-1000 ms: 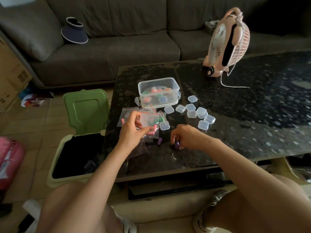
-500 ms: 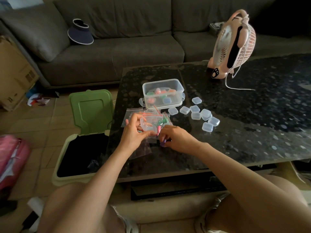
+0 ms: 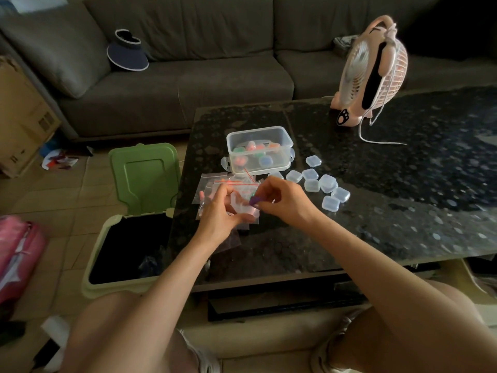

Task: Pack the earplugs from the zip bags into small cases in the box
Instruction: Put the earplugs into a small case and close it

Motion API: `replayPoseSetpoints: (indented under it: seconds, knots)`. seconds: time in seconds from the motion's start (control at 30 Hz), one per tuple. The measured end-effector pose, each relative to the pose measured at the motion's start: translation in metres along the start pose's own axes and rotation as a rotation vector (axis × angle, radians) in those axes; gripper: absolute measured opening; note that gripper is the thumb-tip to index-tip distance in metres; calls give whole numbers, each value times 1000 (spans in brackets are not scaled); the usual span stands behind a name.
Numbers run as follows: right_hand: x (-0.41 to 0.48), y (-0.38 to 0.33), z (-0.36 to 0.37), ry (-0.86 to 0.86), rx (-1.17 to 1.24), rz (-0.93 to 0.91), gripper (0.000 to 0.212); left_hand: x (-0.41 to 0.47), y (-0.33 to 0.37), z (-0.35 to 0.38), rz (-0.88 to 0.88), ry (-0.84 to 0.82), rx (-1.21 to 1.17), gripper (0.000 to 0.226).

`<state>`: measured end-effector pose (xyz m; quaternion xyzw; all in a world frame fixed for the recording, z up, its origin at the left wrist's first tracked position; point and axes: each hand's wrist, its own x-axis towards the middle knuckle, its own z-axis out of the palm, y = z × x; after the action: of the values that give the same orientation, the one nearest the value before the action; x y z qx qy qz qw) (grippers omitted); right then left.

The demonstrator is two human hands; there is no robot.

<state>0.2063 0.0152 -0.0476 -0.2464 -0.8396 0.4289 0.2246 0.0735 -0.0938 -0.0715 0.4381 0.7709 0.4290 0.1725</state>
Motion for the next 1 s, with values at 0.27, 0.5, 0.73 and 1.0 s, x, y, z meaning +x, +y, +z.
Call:
replayPoseSetpoints:
  seconds: [0.27,0.5,0.73,1.0]
  knots:
    - [-1,-3,5,-42,-183,-45,17,-3,14,3,42,15,1,55]
    - [0,-8,-4,-2,-129,-19,8,-5,22,3,61,-27,-26,53]
    - [2,-2,-11,71,-247,-19,15,-5,22,2,46,-18,-113,53]
    - [4,-3,-15,41,165,246,28,-4,24,2,56,9,-204,54]
